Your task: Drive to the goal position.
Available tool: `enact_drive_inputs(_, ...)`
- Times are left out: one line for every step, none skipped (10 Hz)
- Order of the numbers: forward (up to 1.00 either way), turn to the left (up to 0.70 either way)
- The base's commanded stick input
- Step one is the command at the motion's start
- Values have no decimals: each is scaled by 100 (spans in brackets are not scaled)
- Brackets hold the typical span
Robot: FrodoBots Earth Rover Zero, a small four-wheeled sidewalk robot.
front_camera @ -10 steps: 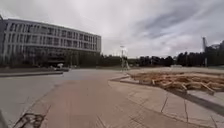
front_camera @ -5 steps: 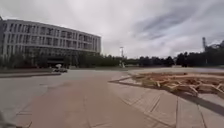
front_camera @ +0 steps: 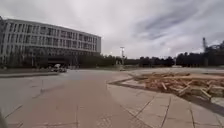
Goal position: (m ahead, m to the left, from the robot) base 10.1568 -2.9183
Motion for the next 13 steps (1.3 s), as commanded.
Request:
enact_drive_inputs(70, 15)
enact_drive_inputs(70, 7)
enact_drive_inputs(70, 3)
enact_drive_inputs(70, 3)
enact_drive_inputs(70, 3)
enact_drive_inputs(70, 3)
enact_drive_inputs(70, 3)
enact_drive_inputs(70, 3)
enact_drive_inputs(70, 3)
enact_drive_inputs(70, 3)
enact_drive_inputs(70, 3)
enact_drive_inputs(70, 3)
enact_drive_inputs(70, 3)
